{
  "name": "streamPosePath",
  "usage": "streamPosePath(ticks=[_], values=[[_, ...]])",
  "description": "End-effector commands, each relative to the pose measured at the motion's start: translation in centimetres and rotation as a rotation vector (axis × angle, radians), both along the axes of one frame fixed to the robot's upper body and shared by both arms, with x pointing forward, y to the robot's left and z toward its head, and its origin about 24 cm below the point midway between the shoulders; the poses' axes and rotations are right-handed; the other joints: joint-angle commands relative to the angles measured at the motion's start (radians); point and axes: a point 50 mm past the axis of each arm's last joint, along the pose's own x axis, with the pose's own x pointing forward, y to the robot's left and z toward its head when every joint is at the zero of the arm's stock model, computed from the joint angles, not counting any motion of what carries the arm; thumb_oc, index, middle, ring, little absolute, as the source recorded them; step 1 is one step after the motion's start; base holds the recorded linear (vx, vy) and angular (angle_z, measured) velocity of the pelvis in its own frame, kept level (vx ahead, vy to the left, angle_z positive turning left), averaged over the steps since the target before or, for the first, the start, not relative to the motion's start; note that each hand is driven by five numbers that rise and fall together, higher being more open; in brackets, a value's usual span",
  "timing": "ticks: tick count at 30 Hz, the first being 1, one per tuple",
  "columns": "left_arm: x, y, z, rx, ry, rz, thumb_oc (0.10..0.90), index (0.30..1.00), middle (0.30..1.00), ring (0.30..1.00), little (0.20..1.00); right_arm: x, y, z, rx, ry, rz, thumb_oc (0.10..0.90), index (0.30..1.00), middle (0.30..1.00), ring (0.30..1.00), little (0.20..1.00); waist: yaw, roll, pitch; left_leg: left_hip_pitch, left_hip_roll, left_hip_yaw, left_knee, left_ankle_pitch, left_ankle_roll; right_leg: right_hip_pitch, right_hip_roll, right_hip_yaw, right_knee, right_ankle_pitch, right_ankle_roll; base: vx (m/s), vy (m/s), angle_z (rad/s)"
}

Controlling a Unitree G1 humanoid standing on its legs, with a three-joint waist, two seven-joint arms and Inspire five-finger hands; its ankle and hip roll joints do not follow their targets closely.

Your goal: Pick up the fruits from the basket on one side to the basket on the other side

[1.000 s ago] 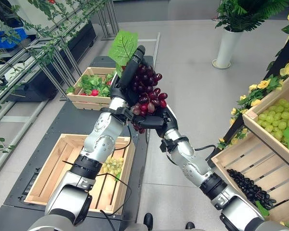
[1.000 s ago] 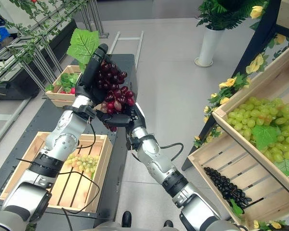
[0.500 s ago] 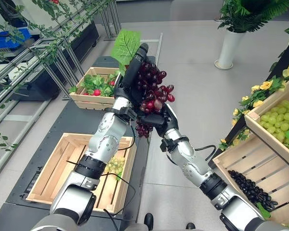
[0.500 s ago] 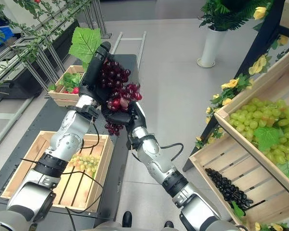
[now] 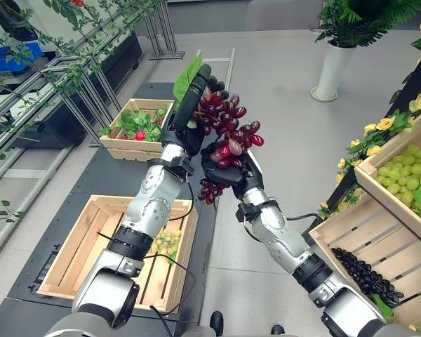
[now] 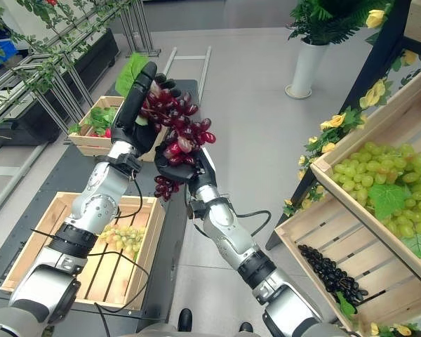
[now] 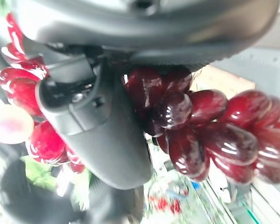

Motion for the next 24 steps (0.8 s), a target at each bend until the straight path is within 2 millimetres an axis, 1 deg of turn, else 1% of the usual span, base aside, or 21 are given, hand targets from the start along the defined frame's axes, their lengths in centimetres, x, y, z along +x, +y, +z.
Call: streamPosePath(ticks=[1, 2, 3, 4, 5, 6, 7, 8, 9, 10, 11, 12, 13, 15, 17, 19, 20, 21, 22, 23, 24], values=[[0.9, 4.5, 2.8, -0.005, -0.151, 0.176, 0.800, 0.900, 0.900, 0.900, 0.900, 0.2, -1.9, 3.7, 0.122, -0.238, -0.130, 0.400, 0.300, 0.300, 0.300, 0.300, -0.002, 0.001, -0.130, 0.021, -0.076, -0.012, 0.001, -0.119, 0.011, -0.018, 0.039, -0.011, 0.002, -0.018, -0.059, 0.01, 0.007, -0.03], [0.8, 5.2, 2.4, -0.006, -0.138, 0.190, 0.800, 0.900, 0.900, 0.900, 0.900, 0.1, -2.6, 3.0, 0.112, -0.225, -0.148, 0.400, 0.300, 0.300, 0.300, 0.300, -0.005, 0.002, -0.128, 0.022, -0.075, -0.009, 0.001, -0.120, 0.011, -0.018, 0.039, -0.010, 0.002, -0.018, -0.058, 0.01, 0.014, -0.05], [0.7, 6.4, 1.5, -0.001, -0.113, 0.219, 0.800, 0.900, 0.900, 0.900, 0.900, -0.1, -3.7, 2.1, 0.095, -0.207, -0.177, 0.400, 0.300, 0.300, 0.300, 0.300, -0.012, 0.004, -0.125, 0.023, -0.074, -0.003, 0.001, -0.122, 0.011, -0.019, 0.039, -0.007, 0.002, -0.018, -0.057, 0.01, 0.011, -0.06], [0.7, 6.4, 1.5, -0.002, -0.112, 0.219, 0.800, 0.900, 0.900, 0.900, 0.900, -0.1, -3.8, 2.0, 0.095, -0.207, -0.176, 0.400, 0.300, 0.300, 0.300, 0.300, -0.012, 0.004, -0.126, 0.023, -0.074, -0.002, 0.001, -0.122, 0.011, -0.019, 0.039, -0.006, 0.002, -0.018, -0.057, 0.00, 0.014, -0.09], [0.5, 7.2, 0.7, -0.004, -0.092, 0.234, 0.800, 0.900, 0.900, 0.900, 0.900, -0.3, -4.6, 1.4, 0.079, -0.193, -0.192, 0.400, 0.300, 0.300, 0.300, 0.300, -0.017, 0.006, -0.123, 0.024, -0.074, 0.001, 0.001, -0.123, 0.011, -0.020, 0.040, -0.004, 0.002, -0.018, -0.056, 0.00, 0.023, -0.10], [0.2, 8.6, -0.9, 0.000, -0.046, 0.260, 0.800, 0.900, 0.900, 0.900, 0.900, -0.6, -6.1, 0.2, 0.043, -0.168, -0.219, 0.400, 0.300, 0.300, 0.300, 0.300, -0.028, 0.010, -0.116, 0.027, -0.073, 0.007, 0.001, -0.125, 0.011, -0.020, 0.040, 0.001, 0.002, -0.017, -0.055, 0.01, 0.025, -0.08], [0.2, 8.8, -1.2, -0.001, -0.035, 0.264, 0.800, 0.900, 0.900, 0.900, 0.900, -0.7, -6.3, 0.0, 0.036, -0.163, -0.225, 0.400, 0.300, 0.300, 0.300, 0.300, -0.029, 0.010, -0.116, 0.027, -0.073, 0.008, 0.001, -0.125, 0.011, -0.020, 0.040, 0.001, 0.002, -0.017, -0.054, 0.01, 0.029, -0.07], [-0.1, 9.5, -2.2, 0.004, -0.006, 0.278, 0.800, 0.900, 0.900, 0.900, 0.900, -0.9, -7.2, -0.6, 0.016, -0.147, -0.245, 0.400, 0.300, 0.300, 0.300, 0.300, -0.034, 0.012, -0.112, 0.029, -0.073, 0.011, 0.001, -0.126, 0.010, -0.019, 0.040, 0.004, 0.002, -0.017, -0.053, 0.02, 0.028, -0.07], [-0.8, 10.6, -3.8, 0.008, 0.037, 0.309, 0.800, 0.900, 0.900, 0.900, 0.900, -1.5, -8.7, -1.7, -0.018, -0.121, -0.276, 0.400, 0.300, 0.300, 0.300, 0.300, -0.042, 0.013, -0.109, 0.032, -0.074, 0.016, 0.001, -0.128, 0.011, -0.018, 0.039, 0.008, 0.002, -0.017, -0.051, 0.02, 0.025, -0.09], [-0.8, 10.6, -3.9, 0.007, 0.038, 0.309, 0.800, 0.900, 0.900, 0.900, 0.900, -1.5, -8.7, -1.7, -0.018, -0.120, -0.276, 0.400, 0.300, 0.300, 0.300, 0.300, -0.042, 0.014, -0.109, 0.032, -0.074, 0.016, 0.001, -0.128, 0.011, -0.018, 0.039, 0.008, 0.002, -0.017, -0.051, 0.02, 0.024, -0.09], [-1.2, 11.2, -4.8, 0.002, 0.062, 0.326, 0.800, 0.900, 0.900, 0.900, 0.900, -1.8, -9.6, -2.3, -0.045, -0.105, -0.299, 0.400, 0.300, 0.300, 0.300, 0.300, -0.046, 0.014, -0.108, 0.033, -0.074, 0.018, 0.001, -0.129, 0.011, -0.018, 0.039, 0.011, 0.002, -0.017, -0.050, 0.02, 0.020, -0.06], [-2.0, 12.1, -6.1, -0.020, 0.090, 0.348, 0.800, 0.900, 0.900, 0.900, 0.900, -2.5, -11.4, -3.3, -0.102, -0.085, -0.338, 0.400, 0.300, 0.300, 0.300, 0.300, -0.055, 0.013, -0.104, 0.035, -0.074, 0.024, 0.001, -0.132, 0.012, -0.018, 0.039, 0.014, 0.002, -0.018, -0.049, 0.02, 0.021, -0.04], [-2.0, 12.2, -6.3, -0.023, 0.093, 0.350, 0.800, 0.900, 0.900, 0.900, 0.900, -2.5, -11.6, -3.3, -0.106, -0.082, -0.341, 0.400, 0.300, 0.300, 0.300, 0.300, -0.055, 0.013, -0.104, 0.036, -0.074, 0.025, 0.001, -0.132, 0.012, -0.017, 0.039, 0.014, 0.002, -0.018, -0.049, 0.02, 0.018, -0.04], [-2.5, 12.6, -7.1, -0.040, 0.112, 0.370, 0.800, 0.900, 0.900, 0.900, 0.900, -2.9, -12.7, -4.1, -0.131, -0.055, -0.366, 0.400, 0.300, 0.300, 0.300, 0.300, -0.061, 0.013, -0.100, 0.039, -0.074, 0.028, 0.001, -0.134, 0.012, -0.017, 0.040, 0.017, 0.002, -0.018, -0.049, 0.02, 0.014, -0.15], [-3.3, 12.6, -8.6, -0.061, 0.140, 0.389, 0.800, 0.900, 0.900, 0.900, 0.900, -3.6, -14.5, -5.4, -0.226, -0.018, -0.412, 0.400, 0.300, 0.300, 0.300, 0.300, -0.069, 0.009, -0.094, 0.043, -0.073, 0.034, 0.001, -0.137, 0.012, -0.015, 0.041, 0.022, 0.002, -0.018, -0.049, 0.03, 0.013, -0.16], [-3.9, 12.2, -10.0, -0.097, 0.159, 0.381, 0.800, 0.900, 0.900, 0.900, 0.900, -4.1, -15.5, -5.9, -0.284, 0.001, -0.429, 0.400, 0.300, 0.300, 0.300, 0.300, -0.071, 0.006, -0.089, 0.045, -0.072, 0.037, 0.001, -0.138, 0.013, -0.013, 0.042, 0.024, 0.002, -0.018, -0.050, 0.02, -0.001, -0.07], [-4.4, 11.7, -11.0, -0.115, 0.181, 0.379, 0.800, 0.900, 0.900, 0.900, 0.900, -4.3, -16.0, -6.4, -0.308, 0.019, -0.441, 0.400, 0.300, 0.300, 0.300, 0.300, -0.073, 0.003, -0.085, 0.047, -0.072, 0.038, 0.001, -0.139, 0.013, -0.012, 0.043, 0.024, 0.002, -0.018, -0.050, 0.02, -0.004, -0.07], [-4.4, 11.7, -11.0, -0.115, 0.182, 0.379, 0.800, 0.900, 0.900, 0.900, 0.900, -4.4, -16.0, -6.4, -0.309, 0.019, -0.441, 0.400, 0.300, 0.300, 0.300, 0.300, -0.073, 0.003, -0.085, 0.047, -0.072, 0.038, 0.001, -0.139, 0.013, -0.011, 0.043, 0.024, 0.002, -0.018, -0.050, 0.02, -0.005, -0.07], [-4.7, 11.4, -11.5, -0.125, 0.196, 0.381, 0.800, 0.900, 0.900, 0.900, 0.900, -4.5, -16.2, -6.6, -0.313, 0.029, -0.446, 0.400, 0.300, 0.300, 0.300, 0.300, -0.073, 0.001, -0.083, 0.048, -0.071, 0.038, 0.001, -0.140, 0.014, -0.011, 0.043, 0.025, 0.002, -0.018, -0.050, 0.02, -0.014, -0.04], [-5.6, 10.7, -13.2, -0.155, 0.242, 0.387, 0.800, 0.900, 0.900, 0.900, 0.900, -4.9, -16.9, -7.2, -0.320, 0.070, -0.466, 0.400, 0.300, 0.300, 0.300, 0.300, -0.075, -0.006, -0.074, 0.051, -0.070, 0.040, 0.001, -0.140, 0.015, -0.009, 0.045, 0.028, 0.002, -0.017, -0.051, 0.03, -0.017, -0.05], [-5.8, 10.5, -13.5, -0.157, 0.249, 0.387, 0.800, 0.900, 0.900, 0.900, 0.900, -5.0, -17.1, -7.4, -0.321, 0.078, -0.470, 0.400, 0.300, 0.300, 0.300, 0.300, -0.074, -0.007, -0.073, 0.051, -0.070, 0.041, 0.001, -0.141, 0.015, -0.009, 0.045, 0.028, 0.002, -0.017, -0.051, 0.02, -0.022, -0.06]])
